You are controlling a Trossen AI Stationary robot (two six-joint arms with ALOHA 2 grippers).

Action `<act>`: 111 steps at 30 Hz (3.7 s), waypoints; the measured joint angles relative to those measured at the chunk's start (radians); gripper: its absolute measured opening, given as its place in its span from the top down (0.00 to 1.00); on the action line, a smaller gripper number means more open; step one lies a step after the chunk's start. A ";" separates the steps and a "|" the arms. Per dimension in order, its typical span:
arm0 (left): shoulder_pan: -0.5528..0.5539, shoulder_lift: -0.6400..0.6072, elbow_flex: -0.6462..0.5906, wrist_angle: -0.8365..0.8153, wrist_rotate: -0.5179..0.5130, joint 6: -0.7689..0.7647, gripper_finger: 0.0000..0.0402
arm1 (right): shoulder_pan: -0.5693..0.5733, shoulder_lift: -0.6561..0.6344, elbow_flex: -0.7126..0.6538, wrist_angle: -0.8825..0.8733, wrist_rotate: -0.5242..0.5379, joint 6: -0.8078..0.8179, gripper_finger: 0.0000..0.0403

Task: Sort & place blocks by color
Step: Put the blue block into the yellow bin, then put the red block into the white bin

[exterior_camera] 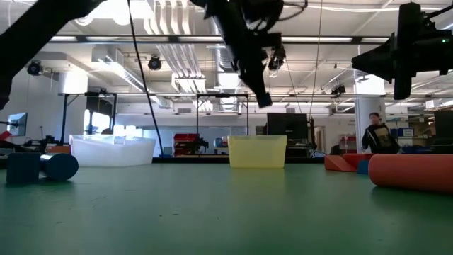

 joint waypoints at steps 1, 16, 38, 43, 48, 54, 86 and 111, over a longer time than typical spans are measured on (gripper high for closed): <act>0.013 0.014 0.000 -0.001 0.019 -0.001 0.72 | 0.000 0.000 0.000 0.000 0.000 -0.001 0.88; 0.117 0.167 -0.015 0.001 0.051 -0.003 0.70 | 0.000 0.000 0.000 -0.005 0.001 -0.002 0.88; 0.120 0.183 -0.015 0.023 0.051 -0.003 0.65 | 0.000 0.000 0.001 -0.007 0.001 -0.001 0.88; 0.120 0.183 -0.015 0.025 0.051 -0.005 0.53 | 0.000 0.000 0.001 -0.007 0.001 -0.001 0.88; 0.118 0.182 -0.015 0.029 0.051 -0.005 0.46 | 0.000 0.000 0.001 -0.007 0.001 -0.001 0.88; 0.094 0.139 -0.002 -0.018 0.050 -0.007 0.46 | 0.000 0.000 0.001 -0.008 0.001 -0.001 0.88; -0.462 -0.631 -0.864 0.684 -0.080 -0.347 0.45 | 0.000 0.015 0.000 -0.076 -0.027 0.003 0.88; -0.462 -0.907 -1.301 1.125 -0.185 -0.312 0.45 | 0.000 0.332 -0.003 0.345 -0.157 0.087 0.88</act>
